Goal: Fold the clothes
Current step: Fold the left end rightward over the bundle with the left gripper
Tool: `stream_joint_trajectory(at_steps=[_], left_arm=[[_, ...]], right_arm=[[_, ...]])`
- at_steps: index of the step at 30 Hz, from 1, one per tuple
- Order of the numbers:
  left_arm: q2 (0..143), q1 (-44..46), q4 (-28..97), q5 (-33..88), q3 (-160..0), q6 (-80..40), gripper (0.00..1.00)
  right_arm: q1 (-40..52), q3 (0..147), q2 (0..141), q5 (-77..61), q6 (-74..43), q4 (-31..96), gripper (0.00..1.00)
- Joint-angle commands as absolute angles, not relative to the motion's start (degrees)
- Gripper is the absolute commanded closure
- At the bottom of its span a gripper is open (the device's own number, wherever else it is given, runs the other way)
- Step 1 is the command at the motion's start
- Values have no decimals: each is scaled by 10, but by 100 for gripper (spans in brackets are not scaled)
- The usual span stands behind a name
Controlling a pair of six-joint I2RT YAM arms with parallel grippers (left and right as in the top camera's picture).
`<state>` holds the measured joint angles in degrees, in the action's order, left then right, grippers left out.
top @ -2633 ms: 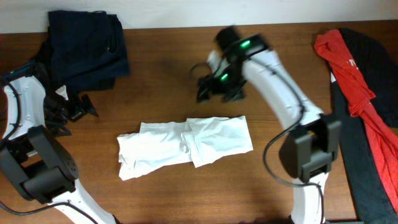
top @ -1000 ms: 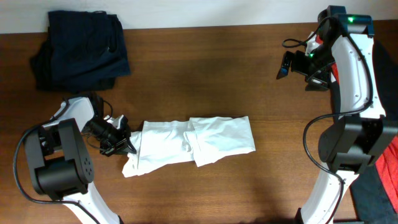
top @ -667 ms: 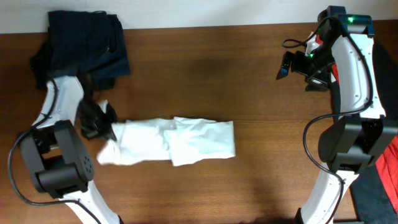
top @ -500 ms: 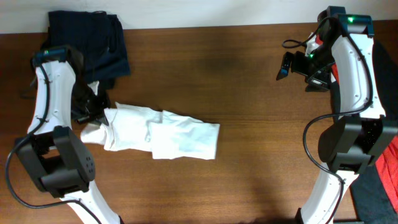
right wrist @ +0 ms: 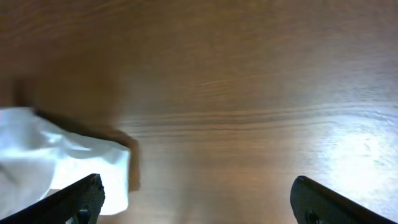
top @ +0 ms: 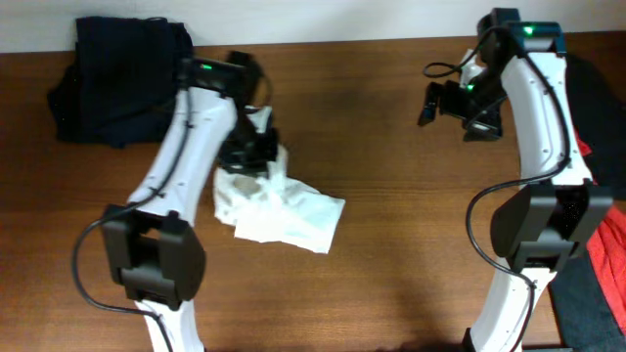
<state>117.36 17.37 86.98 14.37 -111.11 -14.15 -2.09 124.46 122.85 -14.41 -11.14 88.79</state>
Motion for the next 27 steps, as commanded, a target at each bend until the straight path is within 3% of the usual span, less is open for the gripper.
stream_joint_trajectory(at_steps=[1,5,9,13,16,21,25,27], left_arm=[[1173,225,852,152,-1104,-173,93],[1173,258,837,152,-1078,-173,92],[1173,283,829,153,-1048,-173,68],[1173,312,829,153,-1042,-144,58],[1173,319,837,155,-1044,-134,58],[1169,267,888,101,-1103,-134,58],[1168,208,877,83,-1103,-81,40],[1169,209,863,97,-1092,-33,37]], right_arm=[[5,1233,1224,-145,-110,879,1],[23,1232,1225,-145,-110,865,1],[27,1232,1226,-145,-110,858,1],[26,1232,1226,-145,-110,855,1],[26,1232,1226,-145,-110,856,1],[26,1232,1226,-145,-110,859,1],[26,1232,1226,-145,-110,859,1],[26,1232,1226,-145,-110,858,1]])
